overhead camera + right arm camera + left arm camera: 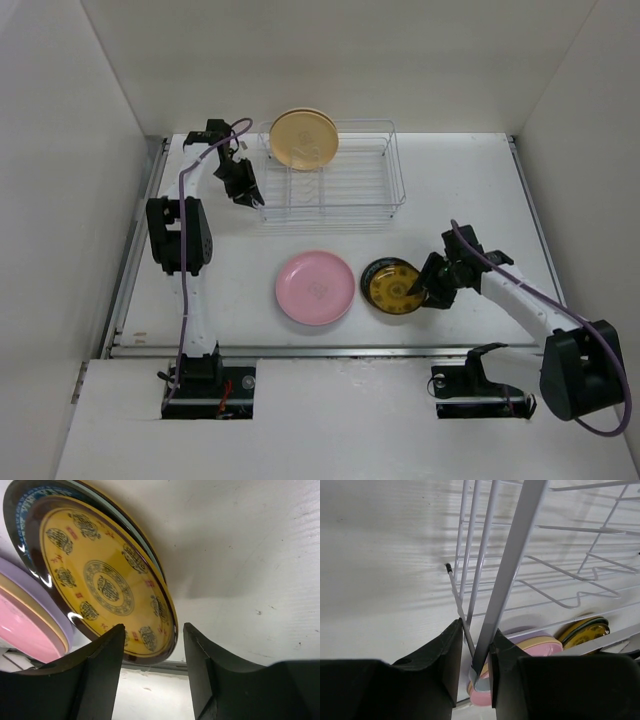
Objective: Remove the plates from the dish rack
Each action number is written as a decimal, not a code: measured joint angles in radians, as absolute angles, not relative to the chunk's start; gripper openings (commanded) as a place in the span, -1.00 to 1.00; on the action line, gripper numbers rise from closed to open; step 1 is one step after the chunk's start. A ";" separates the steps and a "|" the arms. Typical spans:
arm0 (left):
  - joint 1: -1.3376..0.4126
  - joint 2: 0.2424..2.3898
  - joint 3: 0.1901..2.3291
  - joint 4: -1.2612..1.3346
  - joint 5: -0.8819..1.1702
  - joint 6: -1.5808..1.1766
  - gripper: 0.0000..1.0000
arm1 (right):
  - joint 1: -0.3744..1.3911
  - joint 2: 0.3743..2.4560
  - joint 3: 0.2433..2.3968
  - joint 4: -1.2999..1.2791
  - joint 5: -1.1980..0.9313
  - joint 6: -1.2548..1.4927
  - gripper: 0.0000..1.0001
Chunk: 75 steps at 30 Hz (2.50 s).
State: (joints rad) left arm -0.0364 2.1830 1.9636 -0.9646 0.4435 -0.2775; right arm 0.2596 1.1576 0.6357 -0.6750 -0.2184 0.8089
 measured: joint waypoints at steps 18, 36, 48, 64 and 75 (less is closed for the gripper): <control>-0.041 2.267 2.134 -1.074 0.345 -0.128 -0.42 | 0.262 1.299 0.806 -0.699 -0.119 0.736 0.15; -0.110 2.062 2.162 -0.774 0.119 0.226 0.01 | 0.278 1.887 1.788 -0.690 0.089 0.500 0.65; -0.139 2.219 2.196 -0.213 0.271 0.286 -0.10 | 0.279 2.168 1.951 -0.658 0.135 0.484 0.48; -0.139 2.337 2.196 -0.097 0.362 0.218 -0.85 | 0.289 2.168 1.943 -0.624 0.163 0.462 0.48; -0.135 2.344 2.196 -0.110 0.400 0.197 -0.37 | 0.289 2.168 1.940 -0.625 0.174 0.432 0.48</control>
State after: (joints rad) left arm -0.1352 2.3440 2.1963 -0.1097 0.4004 0.1970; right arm 0.2893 2.1677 1.9400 -0.6247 0.1738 0.4316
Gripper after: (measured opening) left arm 0.281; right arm 0.742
